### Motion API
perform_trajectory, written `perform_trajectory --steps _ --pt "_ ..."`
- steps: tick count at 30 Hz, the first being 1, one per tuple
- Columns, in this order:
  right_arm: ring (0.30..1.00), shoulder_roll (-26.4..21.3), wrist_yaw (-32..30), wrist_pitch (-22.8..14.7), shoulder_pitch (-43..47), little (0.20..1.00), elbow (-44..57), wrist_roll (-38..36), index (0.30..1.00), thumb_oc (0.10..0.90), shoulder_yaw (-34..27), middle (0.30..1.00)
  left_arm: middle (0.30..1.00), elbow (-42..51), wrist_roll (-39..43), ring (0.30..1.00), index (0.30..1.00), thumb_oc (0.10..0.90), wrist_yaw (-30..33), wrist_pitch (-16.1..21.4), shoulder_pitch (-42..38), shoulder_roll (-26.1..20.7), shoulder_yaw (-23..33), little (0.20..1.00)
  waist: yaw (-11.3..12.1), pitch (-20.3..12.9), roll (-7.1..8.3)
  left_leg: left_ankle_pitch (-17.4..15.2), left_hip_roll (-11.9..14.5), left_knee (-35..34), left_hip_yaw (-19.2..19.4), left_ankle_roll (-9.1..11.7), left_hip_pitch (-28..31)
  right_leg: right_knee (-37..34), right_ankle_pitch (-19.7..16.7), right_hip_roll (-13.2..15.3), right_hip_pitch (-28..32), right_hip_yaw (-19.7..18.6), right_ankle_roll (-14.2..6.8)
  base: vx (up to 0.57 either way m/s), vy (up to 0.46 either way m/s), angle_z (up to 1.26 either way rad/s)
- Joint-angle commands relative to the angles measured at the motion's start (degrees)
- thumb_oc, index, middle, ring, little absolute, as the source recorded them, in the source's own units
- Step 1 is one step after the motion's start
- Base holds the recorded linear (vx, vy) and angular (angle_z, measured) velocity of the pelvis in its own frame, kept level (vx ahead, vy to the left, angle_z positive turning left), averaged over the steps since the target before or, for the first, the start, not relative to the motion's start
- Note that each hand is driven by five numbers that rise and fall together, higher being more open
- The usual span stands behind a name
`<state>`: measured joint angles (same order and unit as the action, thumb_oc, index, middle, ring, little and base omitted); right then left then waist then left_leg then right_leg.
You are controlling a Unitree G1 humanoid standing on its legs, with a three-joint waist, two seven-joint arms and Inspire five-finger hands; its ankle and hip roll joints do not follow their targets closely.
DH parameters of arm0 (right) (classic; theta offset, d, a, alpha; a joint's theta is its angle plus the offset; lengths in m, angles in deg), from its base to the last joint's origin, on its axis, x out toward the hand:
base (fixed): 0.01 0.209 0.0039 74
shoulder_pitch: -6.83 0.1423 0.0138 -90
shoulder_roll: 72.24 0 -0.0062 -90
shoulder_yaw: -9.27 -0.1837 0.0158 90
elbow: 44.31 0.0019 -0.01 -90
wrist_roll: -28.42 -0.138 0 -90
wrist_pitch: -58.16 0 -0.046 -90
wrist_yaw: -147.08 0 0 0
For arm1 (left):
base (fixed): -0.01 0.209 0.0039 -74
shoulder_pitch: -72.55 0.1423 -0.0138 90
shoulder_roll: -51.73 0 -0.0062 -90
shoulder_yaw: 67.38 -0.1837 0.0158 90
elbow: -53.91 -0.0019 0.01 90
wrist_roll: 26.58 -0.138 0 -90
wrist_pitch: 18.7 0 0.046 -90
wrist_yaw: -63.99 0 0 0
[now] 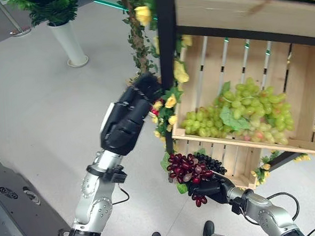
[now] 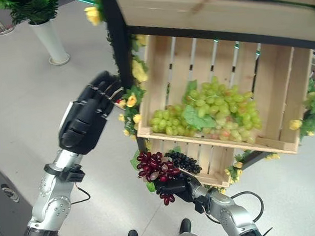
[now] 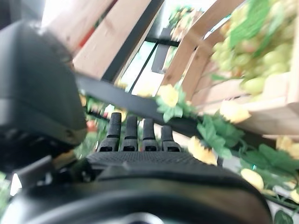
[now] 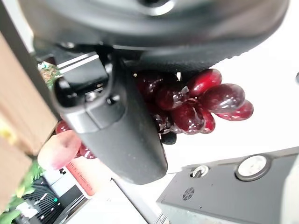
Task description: Pick up the fruits from the basket on one side to the basket on the other side
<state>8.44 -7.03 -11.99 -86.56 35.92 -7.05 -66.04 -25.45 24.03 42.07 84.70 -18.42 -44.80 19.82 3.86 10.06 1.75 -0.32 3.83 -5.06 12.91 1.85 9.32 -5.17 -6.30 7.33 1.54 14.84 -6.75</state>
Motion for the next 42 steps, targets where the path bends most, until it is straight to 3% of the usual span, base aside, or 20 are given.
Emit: perform_trajectory --steps 1,5,8,15,21,23,26,31,36,39,42 --pt "0.300 0.27 6.89 -3.66 4.07 0.300 2.92 -1.39 0.300 0.400 0.36 0.300 0.900 3.48 4.18 0.900 0.900 0.800 -6.60 3.30 -4.93 0.58 -1.68 0.900 0.29 -6.91 1.49 -2.94 -3.56 0.06 -2.61 -1.63 -3.11 4.09 3.45 6.33 2.92 2.43 -4.81 -0.06 -0.341 -0.10" --pt "0.300 -0.71 8.81 -2.10 4.06 0.300 3.16 -0.66 0.300 0.400 0.74 0.300 0.900 4.00 8.36 0.900 0.900 0.800 -12.10 -0.20 -5.54 2.03 -1.91 0.900 -0.39 -7.09 1.93 -2.36 -1.74 0.06 -2.34 -0.53 -2.68 1.98 4.03 4.23 4.07 1.59 -3.61 -0.04 -0.237 -0.01" --pt "0.300 -1.69 9.50 -1.68 3.14 0.300 3.14 0.25 0.300 0.400 0.84 0.300 0.900 4.09 11.14 0.900 0.900 0.800 -18.57 -4.88 -6.52 2.74 -1.91 0.900 -1.30 -7.10 2.30 -2.06 -0.57 0.06 -2.28 0.59 -2.63 0.51 4.23 2.72 4.86 1.12 -2.66 -0.04 -0.171 -0.01" --pt "0.300 -2.40 8.06 -2.30 2.04 0.300 2.15 1.63 0.300 0.400 -0.64 0.300 0.900 4.29 13.59 0.900 0.900 0.800 -29.30 -10.14 -7.14 1.38 -3.29 0.900 -2.06 -7.11 2.06 -1.71 -0.14 0.06 -3.23 1.49 -3.01 0.17 4.44 2.01 5.12 1.17 -2.25 -0.02 -0.048 0.00" --pt "0.300 -2.47 6.40 -3.18 0.51 0.300 2.04 3.69 0.300 0.400 -3.21 0.300 0.900 1.91 7.27 0.900 0.900 0.800 -19.49 -9.96 -4.80 -0.96 -1.05 0.900 -2.10 -6.91 1.28 -1.84 -0.63 0.06 -4.20 1.56 -2.96 1.47 5.28 2.22 5.24 1.75 -2.44 0.00 0.018 0.00" --pt "0.300 -2.48 5.20 -3.24 -0.31 0.300 2.24 4.12 0.300 0.400 -4.94 0.300 0.900 0.17 3.39 0.900 0.900 0.800 -8.50 -6.22 -2.33 -2.14 2.47 0.900 -1.70 -6.72 0.99 -1.77 -0.94 0.06 -4.84 1.43 -2.90 2.63 5.85 2.41 5.03 2.08 -2.46 0.01 0.045 0.01" --pt "0.300 -1.72 3.55 -4.06 -0.88 0.300 1.86 4.51 0.300 0.400 -7.03 0.300 0.900 -3.08 -2.02 0.900 0.900 0.800 -0.75 -0.72 0.67 -1.04 7.81 0.900 -0.88 -6.29 0.97 -2.02 -1.41 0.06 -5.56 1.15 -2.71 2.80 6.08 2.74 5.31 2.60 -2.53 0.02 0.040 0.04" --pt "0.300 -0.09 -1.24 -4.99 -0.67 0.300 1.47 4.45 0.300 0.400 -8.95 0.300 0.900 -3.53 -5.76 0.900 0.900 0.800 0.15 -1.05 3.49 0.58 10.19 0.900 0.40 -5.19 1.09 -1.75 -1.53 0.06 -6.44 1.00 -3.30 3.71 6.53 2.53 4.94 3.71 -2.36 0.00 0.002 0.10" --pt "0.300 0.01 -3.23 -6.45 -0.14 0.300 -0.23 5.00 0.300 0.400 -9.57 0.300 0.900 -3.95 -4.55 0.900 0.900 0.800 2.71 2.67 3.47 0.57 11.08 0.900 0.84 -4.33 1.33 -1.58 -1.45 0.06 -6.53 1.07 -3.65 3.83 6.60 2.45 4.84 4.27 -2.34 -0.01 -0.003 0.16" --pt "0.300 0.35 -3.66 -6.74 -0.14 0.300 -1.18 5.22 0.300 0.400 -9.60 0.300 0.900 -3.35 -1.43 0.900 0.900 0.800 0.79 2.49 3.23 1.55 11.85 0.900 1.10 -4.12 1.58 -1.53 -1.39 0.06 -6.62 1.13 -3.72 3.73 6.67 2.32 5.02 4.53 -2.19 0.01 -0.001 0.01" --pt "0.300 1.06 -4.62 -7.46 -0.31 0.300 -1.79 5.80 0.300 0.400 -9.13 0.300 0.900 -3.34 -2.19 0.900 0.900 0.800 4.84 2.47 3.14 2.18 12.00 0.900 1.29 -3.85 1.72 -1.39 -1.31 0.06 -6.83 1.27 -3.77 3.87 6.68 2.24 5.05 4.75 -2.19 0.00 0.000 0.00"
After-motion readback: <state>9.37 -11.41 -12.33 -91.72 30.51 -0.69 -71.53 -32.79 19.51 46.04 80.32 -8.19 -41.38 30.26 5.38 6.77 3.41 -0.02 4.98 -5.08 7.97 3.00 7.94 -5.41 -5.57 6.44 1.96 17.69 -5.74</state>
